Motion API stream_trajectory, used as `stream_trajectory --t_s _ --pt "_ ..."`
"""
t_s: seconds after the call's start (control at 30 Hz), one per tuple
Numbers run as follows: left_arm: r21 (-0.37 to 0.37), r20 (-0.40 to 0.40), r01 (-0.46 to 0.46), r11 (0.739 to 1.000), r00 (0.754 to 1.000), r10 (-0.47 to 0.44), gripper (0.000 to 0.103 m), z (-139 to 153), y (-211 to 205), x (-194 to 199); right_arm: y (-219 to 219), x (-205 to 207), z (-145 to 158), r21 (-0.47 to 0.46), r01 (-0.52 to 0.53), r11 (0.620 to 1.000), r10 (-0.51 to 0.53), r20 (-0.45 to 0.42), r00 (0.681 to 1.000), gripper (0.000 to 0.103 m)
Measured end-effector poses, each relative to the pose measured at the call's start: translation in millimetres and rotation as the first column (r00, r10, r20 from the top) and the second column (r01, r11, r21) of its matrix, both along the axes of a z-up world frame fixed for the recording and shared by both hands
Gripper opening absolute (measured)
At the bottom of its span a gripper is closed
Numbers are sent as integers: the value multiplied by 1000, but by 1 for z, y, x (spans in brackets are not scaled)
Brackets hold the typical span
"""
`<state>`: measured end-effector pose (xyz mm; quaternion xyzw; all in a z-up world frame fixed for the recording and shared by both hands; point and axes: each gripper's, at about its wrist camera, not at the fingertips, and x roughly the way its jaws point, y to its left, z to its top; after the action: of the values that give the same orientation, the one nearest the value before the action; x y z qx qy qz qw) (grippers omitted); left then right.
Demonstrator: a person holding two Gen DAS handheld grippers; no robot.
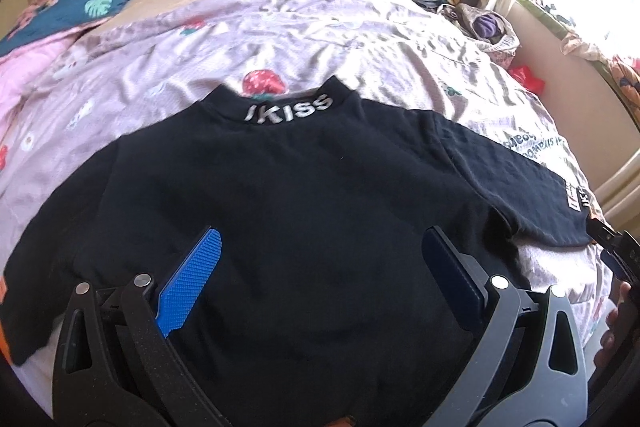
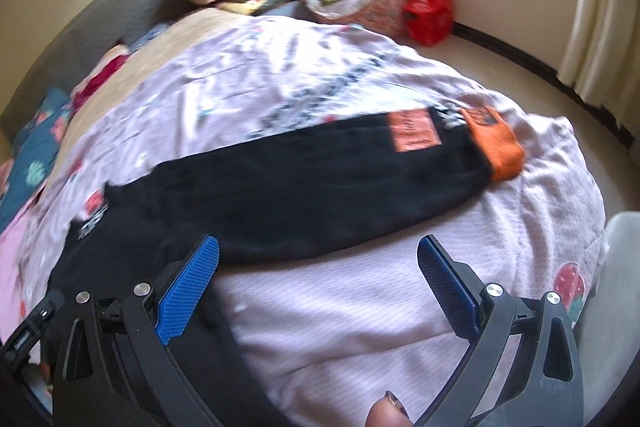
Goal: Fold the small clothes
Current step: 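Reach the right tool to the orange sleeve cuff and grasp it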
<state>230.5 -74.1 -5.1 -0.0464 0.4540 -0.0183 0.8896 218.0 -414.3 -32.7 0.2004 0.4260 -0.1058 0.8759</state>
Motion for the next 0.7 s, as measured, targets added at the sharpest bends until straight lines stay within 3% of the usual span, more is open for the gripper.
stream_trajectory --t_s 0.47,0.53,0.6,0.7 --pt "48 -61 46 998 997 -43 94 -14 -32 50 -87 27 -48 99 210 973 -203 -70 977 97" --pt "48 -72 50 998 996 -46 94 -14 -34 57 -101 32 -58 135 250 959 -239 -91 967 73" --pt "50 -76 48 998 996 -44 94 -14 -33 61 -110 34 -61 149 276 950 -264 -95 960 64" --pt "52 -78 32 998 997 -28 94 -12 -30 67 -116 33 -55 148 287 946 -281 -60 958 36"
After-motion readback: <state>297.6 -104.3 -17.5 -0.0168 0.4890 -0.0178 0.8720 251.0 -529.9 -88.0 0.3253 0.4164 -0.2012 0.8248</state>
